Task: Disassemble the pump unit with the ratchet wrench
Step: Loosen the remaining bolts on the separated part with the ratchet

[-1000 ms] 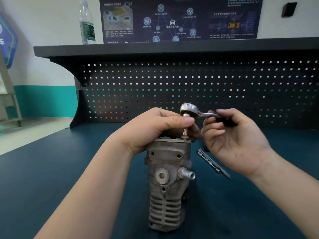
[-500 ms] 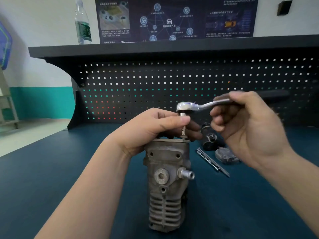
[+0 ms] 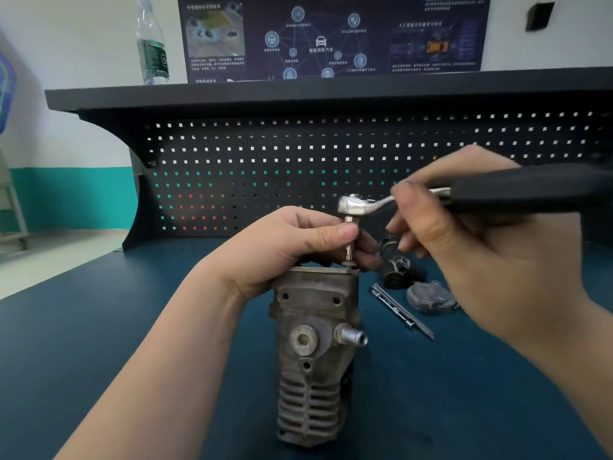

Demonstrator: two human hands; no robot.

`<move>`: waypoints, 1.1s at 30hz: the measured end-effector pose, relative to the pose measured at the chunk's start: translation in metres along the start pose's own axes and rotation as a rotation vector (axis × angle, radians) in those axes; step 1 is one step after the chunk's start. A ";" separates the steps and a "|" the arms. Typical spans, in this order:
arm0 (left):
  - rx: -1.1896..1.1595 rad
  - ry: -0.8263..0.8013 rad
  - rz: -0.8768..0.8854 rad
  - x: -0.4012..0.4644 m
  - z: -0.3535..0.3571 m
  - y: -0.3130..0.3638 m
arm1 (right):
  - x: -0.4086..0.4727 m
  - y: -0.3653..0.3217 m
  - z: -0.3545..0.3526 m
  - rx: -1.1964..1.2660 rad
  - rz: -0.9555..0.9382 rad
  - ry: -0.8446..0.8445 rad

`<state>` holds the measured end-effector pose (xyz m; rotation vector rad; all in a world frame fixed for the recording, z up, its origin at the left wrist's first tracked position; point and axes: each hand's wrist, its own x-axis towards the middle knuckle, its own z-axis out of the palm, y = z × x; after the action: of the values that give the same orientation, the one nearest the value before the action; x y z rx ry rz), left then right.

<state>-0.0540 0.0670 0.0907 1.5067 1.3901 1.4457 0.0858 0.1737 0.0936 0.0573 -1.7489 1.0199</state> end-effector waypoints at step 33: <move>0.034 0.113 -0.013 -0.001 0.000 0.001 | -0.002 0.011 -0.016 0.326 0.018 -0.026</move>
<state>-0.0534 0.0655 0.0908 1.4537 1.4959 1.5268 0.0939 0.1905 0.0861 0.2619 -1.5937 1.3148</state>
